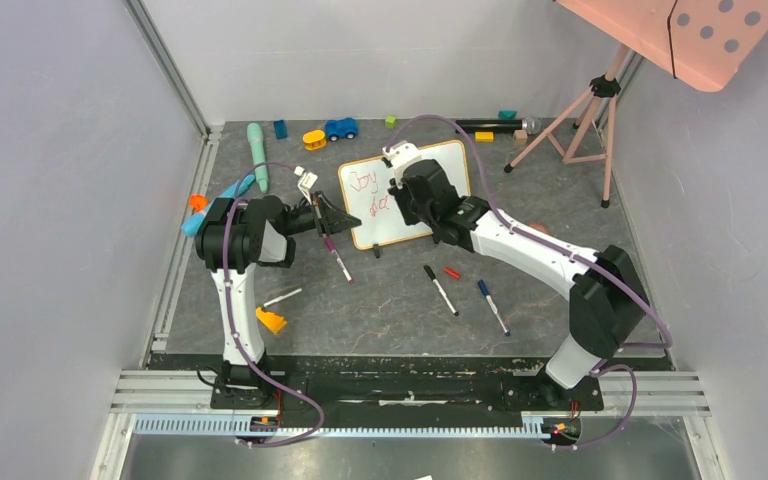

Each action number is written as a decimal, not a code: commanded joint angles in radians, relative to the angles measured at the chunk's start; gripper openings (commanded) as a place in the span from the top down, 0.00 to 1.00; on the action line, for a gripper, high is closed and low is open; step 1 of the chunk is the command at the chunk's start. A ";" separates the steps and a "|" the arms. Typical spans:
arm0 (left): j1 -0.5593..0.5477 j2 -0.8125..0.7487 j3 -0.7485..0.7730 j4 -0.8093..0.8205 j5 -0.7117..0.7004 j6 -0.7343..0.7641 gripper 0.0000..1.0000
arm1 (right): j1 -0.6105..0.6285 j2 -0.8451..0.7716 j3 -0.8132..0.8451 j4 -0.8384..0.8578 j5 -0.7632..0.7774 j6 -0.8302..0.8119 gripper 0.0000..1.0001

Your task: Write a sentence on the whiteboard

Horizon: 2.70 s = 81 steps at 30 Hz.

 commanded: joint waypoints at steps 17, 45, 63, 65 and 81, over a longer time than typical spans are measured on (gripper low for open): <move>-0.022 0.040 -0.019 0.039 0.124 0.103 0.98 | -0.008 0.076 0.111 -0.041 0.052 -0.006 1.00; -0.022 0.039 -0.021 0.039 0.125 0.103 0.98 | -0.009 0.116 0.132 -0.051 0.073 -0.010 1.00; -0.021 0.039 -0.019 0.039 0.124 0.102 0.98 | -0.009 0.111 0.085 -0.054 -0.013 -0.009 1.00; -0.021 0.041 -0.019 0.039 0.124 0.103 0.98 | -0.009 0.110 0.076 -0.054 -0.014 -0.006 1.00; -0.021 0.041 -0.019 0.039 0.123 0.100 0.98 | -0.011 0.078 0.054 -0.088 0.085 -0.006 1.00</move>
